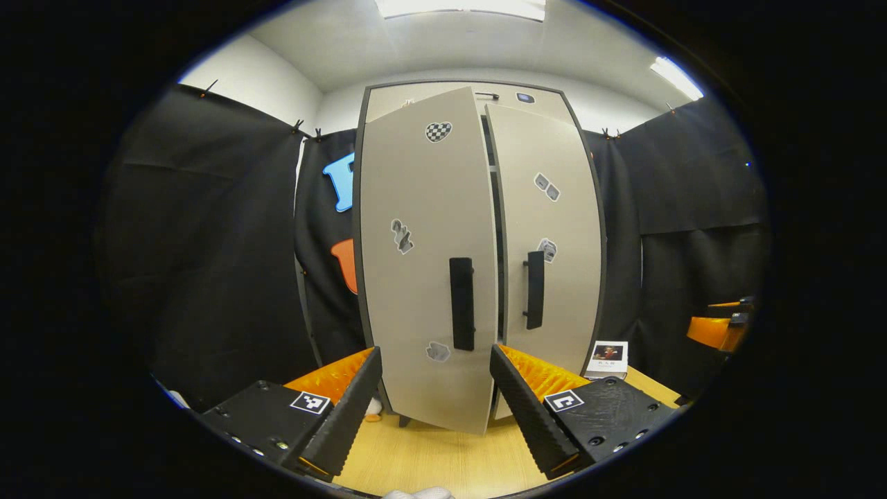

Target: Grab one shoe with the right hand and put it into the shoe cabinet, grab the other shoe with the left hand and put it into the shoe cabinet; then close the right door with the right hand and the left door with the left hand.

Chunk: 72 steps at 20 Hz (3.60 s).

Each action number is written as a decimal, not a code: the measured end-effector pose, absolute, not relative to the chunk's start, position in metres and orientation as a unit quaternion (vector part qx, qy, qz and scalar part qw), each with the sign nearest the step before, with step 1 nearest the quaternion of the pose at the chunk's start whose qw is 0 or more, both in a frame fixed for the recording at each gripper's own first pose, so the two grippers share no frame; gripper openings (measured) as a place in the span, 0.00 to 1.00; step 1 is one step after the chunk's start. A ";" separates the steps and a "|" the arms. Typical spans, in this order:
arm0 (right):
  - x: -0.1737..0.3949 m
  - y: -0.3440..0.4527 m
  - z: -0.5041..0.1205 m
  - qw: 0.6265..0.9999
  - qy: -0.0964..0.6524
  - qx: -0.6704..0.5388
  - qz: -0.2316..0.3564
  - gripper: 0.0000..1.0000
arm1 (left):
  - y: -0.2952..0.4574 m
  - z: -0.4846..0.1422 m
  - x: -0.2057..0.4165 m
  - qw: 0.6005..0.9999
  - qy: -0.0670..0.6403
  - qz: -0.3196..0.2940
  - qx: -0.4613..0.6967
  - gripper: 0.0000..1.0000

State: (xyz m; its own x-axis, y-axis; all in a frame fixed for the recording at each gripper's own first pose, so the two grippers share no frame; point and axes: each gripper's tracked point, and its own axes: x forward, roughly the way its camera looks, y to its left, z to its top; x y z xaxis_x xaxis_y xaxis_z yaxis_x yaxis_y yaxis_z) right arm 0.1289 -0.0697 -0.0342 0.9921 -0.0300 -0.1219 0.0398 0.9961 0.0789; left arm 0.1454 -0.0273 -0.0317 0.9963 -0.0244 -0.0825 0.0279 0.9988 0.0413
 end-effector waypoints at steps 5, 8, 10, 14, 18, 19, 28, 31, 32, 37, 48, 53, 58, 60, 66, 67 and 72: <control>0.120 -0.067 -0.032 0.998 0.049 0.030 -0.010 0.99 | -0.023 -0.043 0.118 0.998 0.059 0.003 0.016 0.96; 0.114 -0.062 -0.033 0.999 0.048 0.025 -0.004 0.99 | -0.023 -0.041 0.107 0.998 0.060 0.010 0.005 0.96; 0.112 -0.060 -0.035 0.999 0.049 0.023 0.000 0.99 | -0.025 -0.040 0.103 0.998 0.056 0.011 0.010 0.96; 0.109 -0.056 -0.034 0.999 0.048 0.025 0.004 0.99 | -0.029 -0.031 0.098 0.999 0.046 0.009 0.017 0.96; 0.107 -0.055 -0.029 0.999 0.038 0.021 0.001 0.99 | -0.033 -0.027 0.098 0.999 0.039 0.003 0.016 0.96; 0.106 -0.056 -0.027 0.999 0.036 0.020 0.001 0.99 | -0.034 -0.026 0.099 0.999 0.038 0.002 0.016 0.96; 0.103 -0.063 -0.023 0.999 0.028 0.020 -0.011 0.99 | -0.038 -0.025 0.099 0.999 0.033 -0.005 0.030 0.96; 0.102 -0.063 -0.021 0.999 0.025 0.020 -0.012 0.99 | -0.039 -0.024 0.098 0.999 0.033 -0.008 0.024 0.96; 0.102 -0.064 -0.021 0.999 0.025 0.019 -0.012 0.99 | -0.038 -0.023 0.098 0.999 0.032 -0.007 0.025 0.96; 0.101 -0.064 -0.021 0.999 0.024 0.020 -0.013 0.99 | -0.039 -0.022 0.097 0.999 0.030 -0.008 0.026 0.96; 0.096 -0.061 -0.022 0.999 0.028 0.015 -0.010 0.99 | -0.041 -0.023 0.093 0.999 0.031 -0.012 0.030 0.96; 0.096 -0.062 -0.024 0.999 0.030 0.014 -0.008 0.99 | -0.043 -0.023 0.092 0.999 0.032 -0.014 0.031 0.96; 0.095 -0.064 -0.025 0.999 0.030 0.016 -0.009 0.99 | -0.044 -0.026 0.093 0.999 0.036 -0.012 0.027 0.96; 0.095 -0.065 -0.024 0.999 0.028 0.017 -0.009 0.99 | -0.044 -0.026 0.092 0.999 0.037 -0.010 0.026 0.96; 0.097 -0.063 -0.022 1.000 0.026 0.016 0.002 0.99 | -0.036 -0.027 0.091 0.999 0.039 0.010 0.029 0.96; 0.098 -0.062 -0.023 0.999 0.028 0.014 0.006 0.99 | -0.033 -0.029 0.089 0.999 0.039 0.016 0.028 0.96; 0.104 -0.059 -0.022 0.999 0.036 0.001 0.025 0.99 | -0.026 -0.032 0.081 0.998 0.042 0.039 0.017 0.96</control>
State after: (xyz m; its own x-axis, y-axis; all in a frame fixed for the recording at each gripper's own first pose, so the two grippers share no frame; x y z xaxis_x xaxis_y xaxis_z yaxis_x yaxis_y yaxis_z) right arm 0.1040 -0.0590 -0.0222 0.9962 0.0507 -0.0712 -0.0506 0.9987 0.0044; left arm 0.0810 -0.0262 -0.0319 0.9934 0.0796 -0.0828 -0.0767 0.9964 0.0373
